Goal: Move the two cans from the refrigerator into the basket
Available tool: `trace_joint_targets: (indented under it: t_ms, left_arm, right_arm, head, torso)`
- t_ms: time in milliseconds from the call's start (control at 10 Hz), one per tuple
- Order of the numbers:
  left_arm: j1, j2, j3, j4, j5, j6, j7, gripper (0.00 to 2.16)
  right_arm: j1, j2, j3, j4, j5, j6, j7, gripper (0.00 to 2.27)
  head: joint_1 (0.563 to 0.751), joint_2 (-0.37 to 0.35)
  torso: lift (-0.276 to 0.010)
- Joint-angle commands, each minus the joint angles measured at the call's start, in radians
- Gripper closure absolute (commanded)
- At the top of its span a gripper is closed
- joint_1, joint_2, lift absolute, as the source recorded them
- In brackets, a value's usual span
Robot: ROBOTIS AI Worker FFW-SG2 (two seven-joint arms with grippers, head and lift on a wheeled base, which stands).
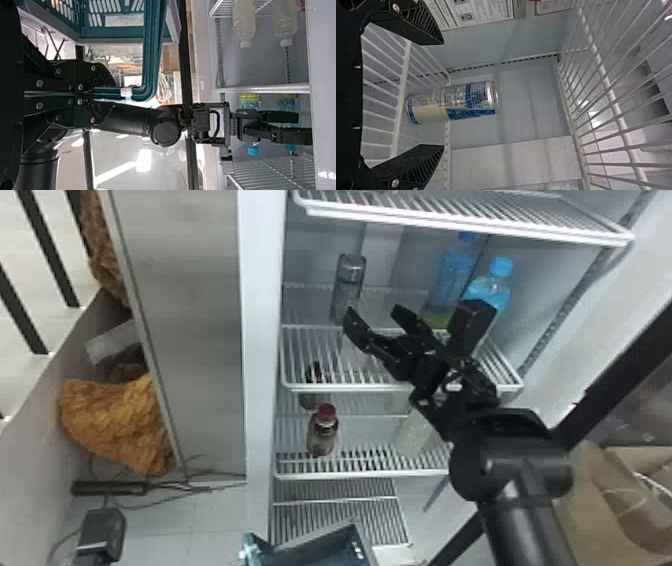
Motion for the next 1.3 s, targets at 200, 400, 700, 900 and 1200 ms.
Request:
trace_joint_targets:
  t_ms: [200, 400, 700, 900, 1200]
  left_arm:
    - [-0.005, 0.0, -0.002, 0.0, -0.002, 0.005, 0.0, 1.2]
    - [-0.005, 0.0, -0.004, 0.002, -0.002, 0.005, 0.0, 1.2]
    - [-0.008, 0.0, -0.004, 0.005, -0.002, 0.005, 0.001, 1.2]
    - [-0.01, 0.0, -0.008, 0.01, -0.002, 0.005, 0.001, 1.2]
    - [-0.012, 0.002, -0.008, 0.012, -0.002, 0.005, 0.001, 1.2]
  right_arm:
    - [-0.083, 0.002, 0.036, 0.085, 0.01, 0.0, -0.023, 0.1]
    - [-0.122, 0.003, 0.042, 0.125, 0.028, 0.0, -0.038, 0.1]
    - [-0.181, 0.005, 0.064, 0.196, 0.048, 0.0, -0.055, 0.1]
    - [-0.22, 0.005, 0.088, 0.24, 0.054, 0.0, -0.069, 0.1]
    - [-0.265, 0.006, 0.106, 0.294, 0.076, 0.002, -0.087, 0.1]
  head:
    - [0.695, -0.194]
    - [0.695, -0.186]
    - [0.695, -0.186]
    - [0.695, -0.178]
    - [0.695, -0.169]
  torso:
    - [-0.035]
    - [-0.035]
    - [-0.035]
    - [-0.035]
    - [-0.035]
